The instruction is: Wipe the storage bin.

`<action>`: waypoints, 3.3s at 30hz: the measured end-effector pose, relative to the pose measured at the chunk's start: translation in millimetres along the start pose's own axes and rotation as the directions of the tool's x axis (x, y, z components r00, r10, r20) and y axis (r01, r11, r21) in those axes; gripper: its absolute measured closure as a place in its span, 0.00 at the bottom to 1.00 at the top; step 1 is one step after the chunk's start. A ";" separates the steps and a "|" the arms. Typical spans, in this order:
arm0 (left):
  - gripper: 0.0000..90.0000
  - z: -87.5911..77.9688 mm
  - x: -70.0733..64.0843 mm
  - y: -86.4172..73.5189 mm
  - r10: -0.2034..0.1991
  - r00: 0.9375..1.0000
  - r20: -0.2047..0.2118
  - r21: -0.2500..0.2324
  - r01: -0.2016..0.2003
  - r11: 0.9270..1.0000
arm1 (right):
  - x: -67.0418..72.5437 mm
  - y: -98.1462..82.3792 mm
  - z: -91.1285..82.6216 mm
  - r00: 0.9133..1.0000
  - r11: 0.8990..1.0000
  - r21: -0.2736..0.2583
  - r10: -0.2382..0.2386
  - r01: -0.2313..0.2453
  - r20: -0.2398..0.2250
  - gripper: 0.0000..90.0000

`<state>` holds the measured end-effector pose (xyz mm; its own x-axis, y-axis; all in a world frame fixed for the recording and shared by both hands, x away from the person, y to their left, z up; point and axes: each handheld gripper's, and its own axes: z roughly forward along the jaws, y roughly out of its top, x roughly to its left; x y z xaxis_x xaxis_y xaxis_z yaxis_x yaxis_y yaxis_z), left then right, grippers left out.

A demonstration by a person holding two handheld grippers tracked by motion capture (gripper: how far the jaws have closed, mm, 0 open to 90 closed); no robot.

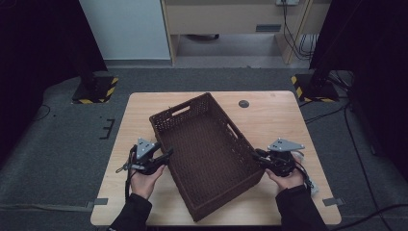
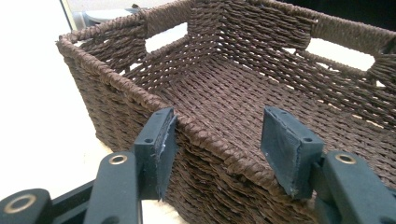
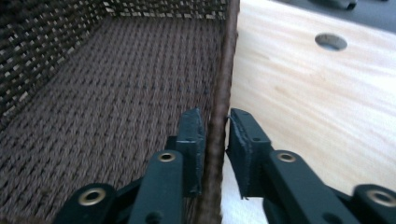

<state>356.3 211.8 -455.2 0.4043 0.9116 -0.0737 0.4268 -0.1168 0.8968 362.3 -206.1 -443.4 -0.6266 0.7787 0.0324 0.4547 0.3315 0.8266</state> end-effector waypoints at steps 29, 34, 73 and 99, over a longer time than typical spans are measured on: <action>0.38 3.1 -3.3 -4.3 0.035 0.999 -0.010 -0.012 -0.035 0.999 | 8.5 8.4 -3.0 1.000 0.998 -0.065 -0.003 0.001 -0.029 0.79; 0.38 9.8 -4.8 -5.4 0.037 0.999 -0.009 0.024 -0.037 0.999 | -0.8 14.2 -1.8 1.000 0.994 -0.104 -0.013 0.012 -0.010 0.74; 0.53 23.6 4.4 0.0 0.007 0.998 0.061 0.022 -0.008 1.000 | 5.2 14.0 22.9 1.000 0.995 -0.101 -0.011 0.010 -0.008 0.67; 0.59 15.9 6.1 -1.1 0.016 0.996 0.093 0.049 -0.021 0.999 | 18.1 14.0 22.0 1.000 0.993 -0.115 -0.022 0.020 -0.013 0.69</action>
<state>371.1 211.2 -463.5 0.4847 0.8690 -0.0993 0.4570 -0.1549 0.8759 371.2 -175.7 -443.6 -0.6445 0.7643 0.0215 0.3664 0.2840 0.8861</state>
